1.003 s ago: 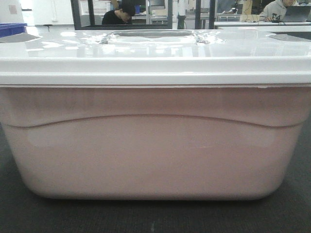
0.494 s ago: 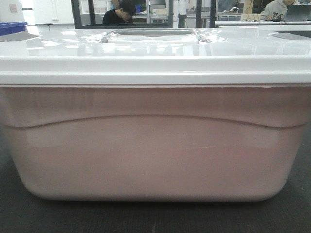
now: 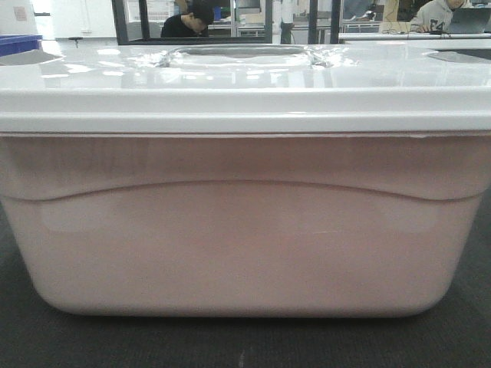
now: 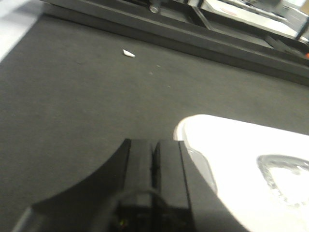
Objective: Grab white bin and place on right shelf
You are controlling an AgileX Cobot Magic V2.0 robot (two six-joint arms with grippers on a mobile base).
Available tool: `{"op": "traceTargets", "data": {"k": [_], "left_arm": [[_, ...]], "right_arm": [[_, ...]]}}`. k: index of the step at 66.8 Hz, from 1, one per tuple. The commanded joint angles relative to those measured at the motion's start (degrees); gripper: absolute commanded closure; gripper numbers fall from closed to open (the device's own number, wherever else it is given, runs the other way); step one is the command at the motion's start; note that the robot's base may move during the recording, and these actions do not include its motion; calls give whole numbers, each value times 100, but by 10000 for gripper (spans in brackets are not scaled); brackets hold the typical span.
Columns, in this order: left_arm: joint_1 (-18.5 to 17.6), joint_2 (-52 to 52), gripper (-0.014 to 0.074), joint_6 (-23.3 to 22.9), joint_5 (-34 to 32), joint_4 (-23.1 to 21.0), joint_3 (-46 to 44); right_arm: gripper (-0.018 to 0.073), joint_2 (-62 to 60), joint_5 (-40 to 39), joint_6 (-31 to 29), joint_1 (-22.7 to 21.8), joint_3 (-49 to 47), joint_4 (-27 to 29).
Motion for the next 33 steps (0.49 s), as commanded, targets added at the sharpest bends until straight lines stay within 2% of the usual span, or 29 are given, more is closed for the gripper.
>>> {"op": "traceTargets", "data": {"k": [1,6,19,27,33], "left_arm": [[-236,106,714,1,-464,-273,-207],[-407,189,714,1,-341,-795,-216],[-705,628,714,1,126,-1464,-563],[-705,1009,715,1,265,-2125,-906],[-705,1359,715,1,390,-2382,-1139]], "right_arm": [[486,138,-434,-89,140,-207,305],[486,138,-183,-105,289,-294,534],[484,733,460,-515,593,-965,717],[484,1445,748,-494,604,-1453,1522],[484,2022,910,-506,604,-1594,2049]]}}
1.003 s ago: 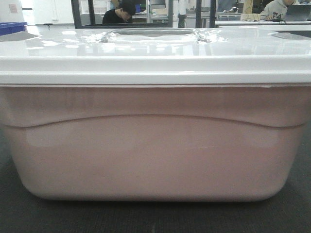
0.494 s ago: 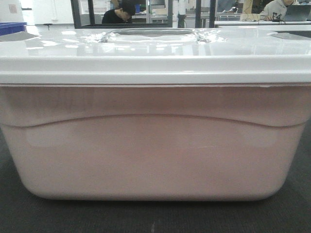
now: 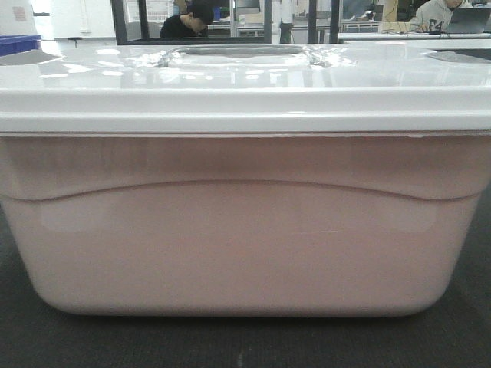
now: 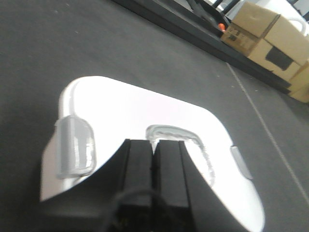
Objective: Grab white bin and place on right shelf
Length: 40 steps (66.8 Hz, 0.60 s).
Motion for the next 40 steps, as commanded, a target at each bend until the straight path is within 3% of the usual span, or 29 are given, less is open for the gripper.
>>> {"op": "traceTargets", "data": {"k": [1,9,19,27,33,40], "left_arm": [[-40,328,714,1,-206,-427,-391],[-40,836,714,238,0,-671,-668],[-40,1633,714,1701,494,-1975,-948],[-40,2247,714,2211,804,-2652,-1087],[-25,2674,714,2896,818,-3237,-1201],[179,3035,714,3016,997,-3399,-1355]], "right_arm": [[484,546,-179,-80,5,-284,613],[484,1172,-108,-292,5,-312,1000],[484,1856,-111,-651,5,-345,1484],[484,2330,-85,-1073,-13,-463,1884],[484,2712,55,-1376,-13,-620,2242],[484,3150,301,-1634,-15,-701,2622]]}}
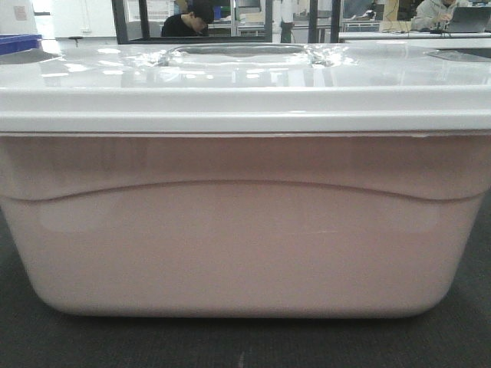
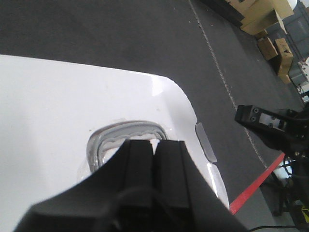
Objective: Grab white bin and place on right shelf
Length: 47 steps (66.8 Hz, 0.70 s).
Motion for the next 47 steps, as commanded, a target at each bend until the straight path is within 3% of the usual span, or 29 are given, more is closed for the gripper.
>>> {"op": "traceTargets", "data": {"k": [1,15,22,29,35,42,47], "left_arm": [[171,162,714,173,104,-554,-303],[672,462,710,371,803,-739,-370],[782,472,699,484,1017,-727,-370],[794,472,591,497,1039,-711,-370],[794,472,423,497,1039,-711,-370],[806,472,275,497,898,-711,-370],[860,472,255,497,681,-711,-370]], "right_arm": [[484,214,48,-260,-23,-231,681],[478,808,604,-1256,-114,-231,1594],[401,932,819,-1434,-114,-231,2012],[200,1043,815,-1442,-114,-231,2101],[26,1070,732,-1442,-114,-231,2101],[-20,1063,562,-1442,-130,-231,2101],[-20,1063,484,-1442,-221,-231,2124]]}}
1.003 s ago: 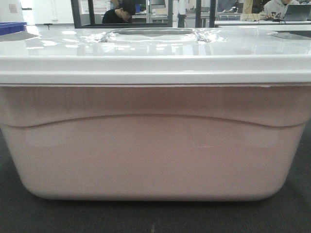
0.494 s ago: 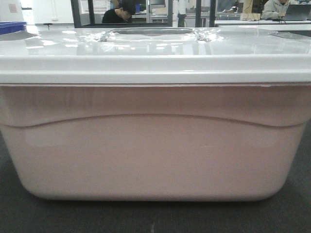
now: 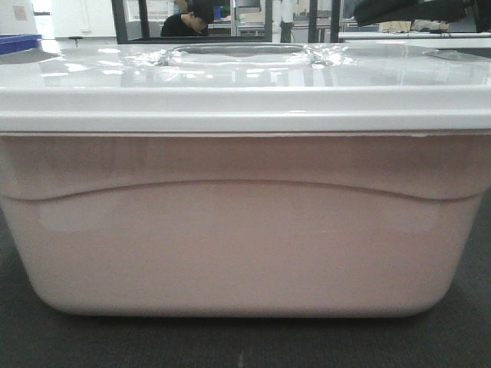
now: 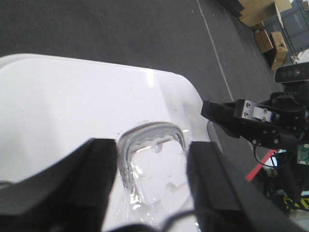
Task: Grab white bin and place on right shelf
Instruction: 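Move both grippers down onto the white lid's short ends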
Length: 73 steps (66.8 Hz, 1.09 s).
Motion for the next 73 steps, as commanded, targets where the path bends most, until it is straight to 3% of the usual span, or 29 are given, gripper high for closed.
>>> {"op": "traceTargets", "data": {"k": [1,11,22,30,43,73], "left_arm": [[79,-125,257,44,-242,-399,-203],[580,-125,260,44,-50,-467,-203],[1588,-18,260,214,1175,-628,-203],[1997,169,260,355,1817,-684,-203],[2000,549,260,567,2277,-344,-203],[2000,1117,260,626,2306,163,-203]], "right_arm": [[-20,-156,-52,-108,-147,-219,438],[-20,-156,540,-120,-752,-219,458],[-20,-156,1662,-337,-1847,-219,458],[-20,-156,2303,-541,-2273,-213,320],[-20,-156,2654,-536,-2338,-213,-425],[-20,516,2823,-558,-2338,24,-601]]}}
